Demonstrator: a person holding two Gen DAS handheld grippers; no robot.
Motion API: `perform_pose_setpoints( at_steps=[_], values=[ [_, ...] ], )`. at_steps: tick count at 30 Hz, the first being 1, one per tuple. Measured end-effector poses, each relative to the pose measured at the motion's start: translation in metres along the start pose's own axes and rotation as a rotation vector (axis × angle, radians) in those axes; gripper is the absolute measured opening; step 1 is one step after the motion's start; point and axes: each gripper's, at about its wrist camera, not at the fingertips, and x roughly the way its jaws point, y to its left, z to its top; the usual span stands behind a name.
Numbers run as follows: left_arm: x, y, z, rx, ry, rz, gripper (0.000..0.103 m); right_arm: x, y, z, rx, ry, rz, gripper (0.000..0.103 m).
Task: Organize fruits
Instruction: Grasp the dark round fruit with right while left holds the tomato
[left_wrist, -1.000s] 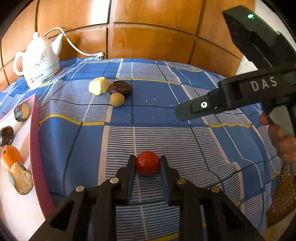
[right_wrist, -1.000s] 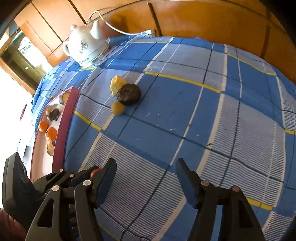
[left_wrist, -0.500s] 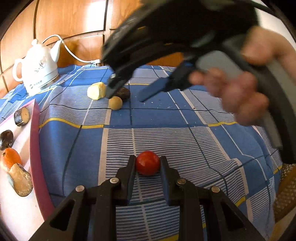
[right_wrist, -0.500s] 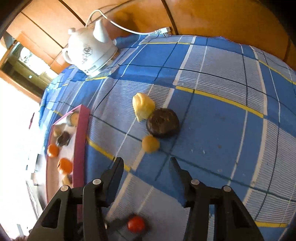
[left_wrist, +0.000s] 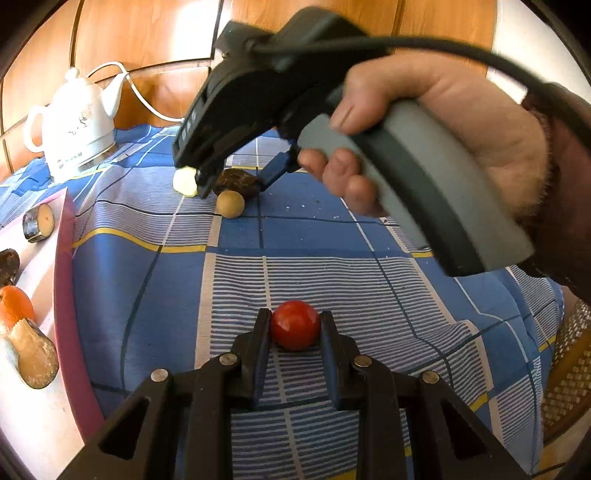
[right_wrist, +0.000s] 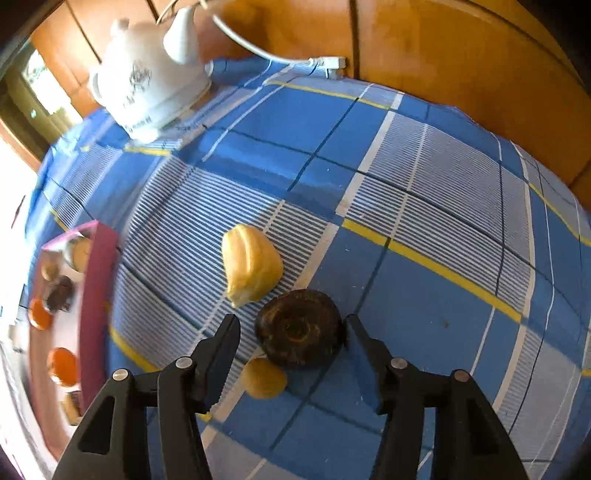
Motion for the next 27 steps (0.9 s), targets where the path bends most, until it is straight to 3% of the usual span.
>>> perform_pose_setpoints(
  at_steps=[7,14,19,27],
  values=[
    [0.0,0.003,0.0,-0.001,0.001,-0.003,0.026,-0.02,-0.03,-0.008,0.03,-0.023,-0.026,0.048],
    [0.0,0.001,0.002,-0.004,0.006,0.0,0.026,-0.033,-0.083,-0.056,0.035,0.093,-0.06,0.048],
    [0.002,0.002,0.004,-0.01,0.013,0.004,0.026,-0.044,-0.085,-0.09,-0.048,0.092,-0.031,0.048],
    [0.004,-0.001,0.007,-0.014,0.033,0.022,0.026,-0.044,-0.099,-0.096,-0.043,0.057,0.029,0.049]
  ],
)
